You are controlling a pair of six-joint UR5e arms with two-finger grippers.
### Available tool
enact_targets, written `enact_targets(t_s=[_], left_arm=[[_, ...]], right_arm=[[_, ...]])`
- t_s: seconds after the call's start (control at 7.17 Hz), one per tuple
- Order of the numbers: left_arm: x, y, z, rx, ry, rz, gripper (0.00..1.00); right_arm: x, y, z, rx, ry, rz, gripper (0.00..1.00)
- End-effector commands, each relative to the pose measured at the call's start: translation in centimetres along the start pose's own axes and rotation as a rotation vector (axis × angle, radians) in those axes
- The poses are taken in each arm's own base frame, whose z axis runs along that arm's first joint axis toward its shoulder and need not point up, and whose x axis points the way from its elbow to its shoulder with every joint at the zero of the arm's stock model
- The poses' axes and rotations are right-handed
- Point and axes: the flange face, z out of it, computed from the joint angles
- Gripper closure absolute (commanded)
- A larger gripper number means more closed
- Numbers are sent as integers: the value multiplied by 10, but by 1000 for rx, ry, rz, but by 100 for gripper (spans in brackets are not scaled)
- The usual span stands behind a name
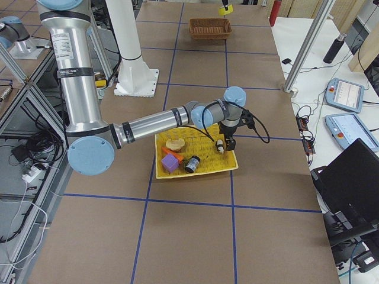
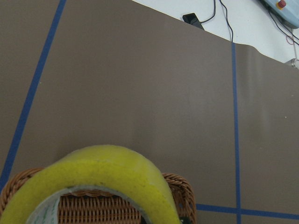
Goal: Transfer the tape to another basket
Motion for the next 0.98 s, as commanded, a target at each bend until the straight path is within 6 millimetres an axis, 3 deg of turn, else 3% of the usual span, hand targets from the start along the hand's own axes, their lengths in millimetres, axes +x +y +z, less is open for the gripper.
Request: enact_targets(t_s=[0.0, 0.28, 0.56, 0.84], left_arm=[[14, 17, 37, -77, -80, 4, 100], [46, 39, 59, -129, -216, -18, 100], [28, 71, 71, -193, -260, 1, 100], [28, 76, 77, -218, -279, -9, 100]], right_arm=[[-20, 2, 13, -28, 29, -46, 1], [-23, 17, 15, -41, 27, -50, 1], [-26, 19, 14, -59, 29, -41, 1], [-29, 18, 14, -60, 20, -36, 1]])
